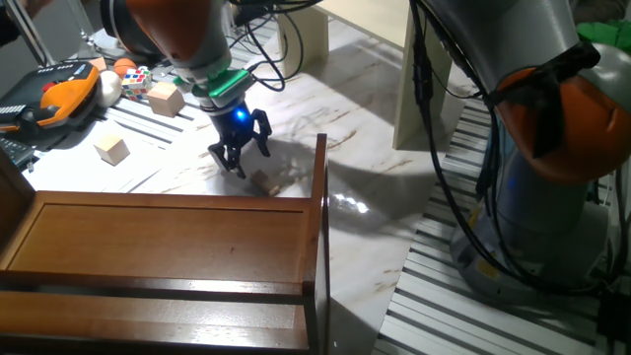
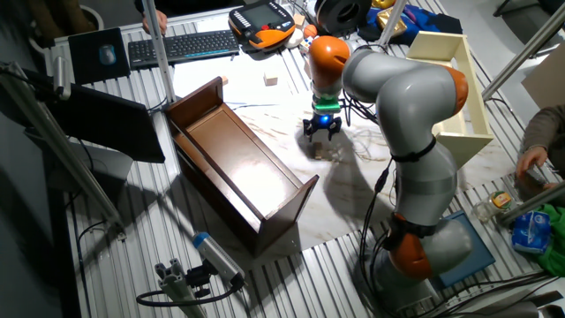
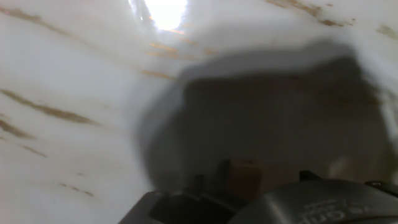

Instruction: Put the object on the shelf

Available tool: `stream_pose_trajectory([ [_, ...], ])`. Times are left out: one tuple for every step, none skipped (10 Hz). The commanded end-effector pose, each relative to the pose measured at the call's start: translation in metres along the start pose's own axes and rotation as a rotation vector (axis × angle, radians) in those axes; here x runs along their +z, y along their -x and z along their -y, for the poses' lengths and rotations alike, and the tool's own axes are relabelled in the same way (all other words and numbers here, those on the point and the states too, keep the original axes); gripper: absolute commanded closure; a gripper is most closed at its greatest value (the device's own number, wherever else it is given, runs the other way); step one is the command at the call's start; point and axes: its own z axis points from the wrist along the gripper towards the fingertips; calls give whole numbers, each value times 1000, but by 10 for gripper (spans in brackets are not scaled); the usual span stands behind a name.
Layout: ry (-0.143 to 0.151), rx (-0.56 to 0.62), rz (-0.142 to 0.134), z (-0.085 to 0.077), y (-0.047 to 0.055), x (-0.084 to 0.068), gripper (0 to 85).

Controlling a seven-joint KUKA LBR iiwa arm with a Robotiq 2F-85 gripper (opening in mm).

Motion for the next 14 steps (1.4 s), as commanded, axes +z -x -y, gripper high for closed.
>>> stream_pose_trajectory([
  [1, 1, 1, -2, 0, 2, 170],
  [2, 2, -1, -4, -1, 5, 170],
  [0, -1, -8, -4, -2, 5, 170],
  [5, -7, -18, -5, -2, 5, 170],
  [5, -7, -21, -6, -3, 6, 170],
  [3, -10, -22, -7, -3, 7, 170],
  [5, -11, -29, -7, -3, 7, 170],
  [10, -15, -29, -7, -3, 7, 170],
  [12, -20, -23, -7, -3, 7, 170],
  [35, -26, -12, -7, -3, 7, 170],
  [40, -38, -10, -7, -3, 7, 170],
  [22, -54, -1, -7, -3, 7, 170],
  [4, -77, 13, -7, -3, 7, 170],
  [-1, -101, 23, -7, -3, 7, 170],
])
